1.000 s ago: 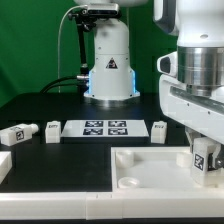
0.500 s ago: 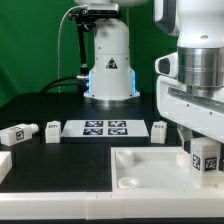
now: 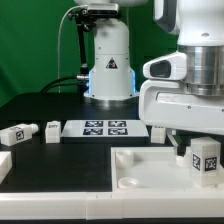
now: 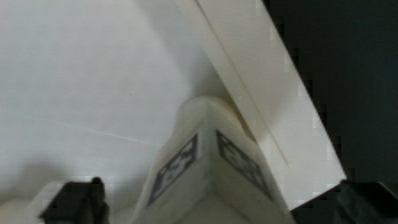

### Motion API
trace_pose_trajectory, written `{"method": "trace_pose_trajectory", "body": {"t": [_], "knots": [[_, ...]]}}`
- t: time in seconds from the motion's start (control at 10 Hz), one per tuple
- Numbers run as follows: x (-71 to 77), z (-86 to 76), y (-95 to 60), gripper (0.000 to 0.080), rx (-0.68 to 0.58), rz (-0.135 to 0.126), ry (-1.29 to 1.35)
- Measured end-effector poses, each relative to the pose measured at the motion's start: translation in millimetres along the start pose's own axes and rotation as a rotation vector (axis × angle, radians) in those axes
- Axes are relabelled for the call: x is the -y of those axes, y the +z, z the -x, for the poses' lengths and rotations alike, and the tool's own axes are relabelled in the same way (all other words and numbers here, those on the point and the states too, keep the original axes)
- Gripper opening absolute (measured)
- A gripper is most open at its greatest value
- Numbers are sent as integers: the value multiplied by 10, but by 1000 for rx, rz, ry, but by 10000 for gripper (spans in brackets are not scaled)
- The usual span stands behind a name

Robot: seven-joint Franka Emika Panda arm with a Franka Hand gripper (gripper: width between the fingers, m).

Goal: Assemble one leg

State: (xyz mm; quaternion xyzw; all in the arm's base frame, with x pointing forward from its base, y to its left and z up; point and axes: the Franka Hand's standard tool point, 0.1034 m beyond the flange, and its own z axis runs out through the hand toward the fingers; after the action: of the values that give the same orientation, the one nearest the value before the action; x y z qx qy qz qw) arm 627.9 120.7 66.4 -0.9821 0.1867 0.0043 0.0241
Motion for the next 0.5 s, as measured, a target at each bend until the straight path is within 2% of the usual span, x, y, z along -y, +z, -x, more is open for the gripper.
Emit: {"method": "trace_pose_trajectory", "body": {"t": [0.3, 0.5], "knots": [[-7, 1, 3, 649, -3, 8, -346], [3, 17, -18, 649, -6, 14, -483]]}}
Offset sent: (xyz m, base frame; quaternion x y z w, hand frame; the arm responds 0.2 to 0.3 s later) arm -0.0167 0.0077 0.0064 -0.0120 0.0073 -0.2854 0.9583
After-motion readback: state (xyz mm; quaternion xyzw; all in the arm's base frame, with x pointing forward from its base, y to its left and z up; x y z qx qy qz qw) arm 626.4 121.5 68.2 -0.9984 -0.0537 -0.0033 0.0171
